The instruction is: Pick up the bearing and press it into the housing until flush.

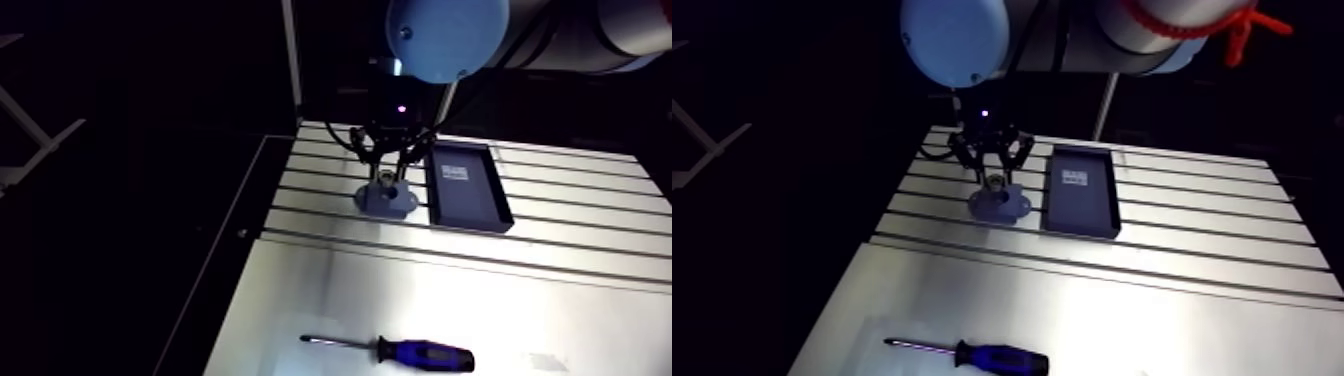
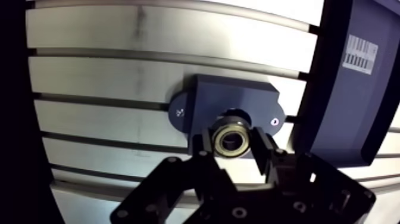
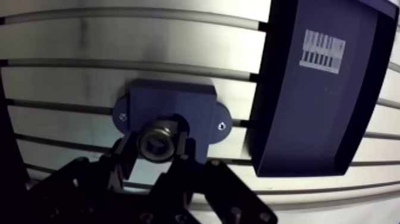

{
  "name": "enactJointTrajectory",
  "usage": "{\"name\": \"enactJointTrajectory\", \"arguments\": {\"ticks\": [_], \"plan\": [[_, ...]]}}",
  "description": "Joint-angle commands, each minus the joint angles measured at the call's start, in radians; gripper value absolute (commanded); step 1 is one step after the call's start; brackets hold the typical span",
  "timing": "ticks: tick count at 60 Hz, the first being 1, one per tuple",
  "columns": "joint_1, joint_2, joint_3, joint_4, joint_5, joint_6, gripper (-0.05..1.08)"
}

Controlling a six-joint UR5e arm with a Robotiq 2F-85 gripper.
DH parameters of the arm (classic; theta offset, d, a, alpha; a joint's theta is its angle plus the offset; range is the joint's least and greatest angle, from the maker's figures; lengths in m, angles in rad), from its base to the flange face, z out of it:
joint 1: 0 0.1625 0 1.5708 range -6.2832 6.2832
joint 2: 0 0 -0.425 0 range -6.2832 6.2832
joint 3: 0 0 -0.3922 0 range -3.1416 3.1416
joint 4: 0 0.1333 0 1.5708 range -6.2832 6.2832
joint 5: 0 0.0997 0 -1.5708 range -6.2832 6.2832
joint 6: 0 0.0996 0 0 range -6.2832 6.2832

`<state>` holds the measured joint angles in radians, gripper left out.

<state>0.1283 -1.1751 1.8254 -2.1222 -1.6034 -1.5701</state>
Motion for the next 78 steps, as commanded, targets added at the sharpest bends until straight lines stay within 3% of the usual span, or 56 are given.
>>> {"name": "enactJointTrajectory", "arguments": {"ticks": [1, 61, 78], "plan": [[-0.001, 0.001, 0.007, -0.002, 0.000, -0.001, 0.74], [-0.010, 0.016, 0.008, -0.003, 0.000, -0.006, 0.74], [-0.011, 0.022, 0.018, -0.048, 0.000, -0.009, 0.74]]}}
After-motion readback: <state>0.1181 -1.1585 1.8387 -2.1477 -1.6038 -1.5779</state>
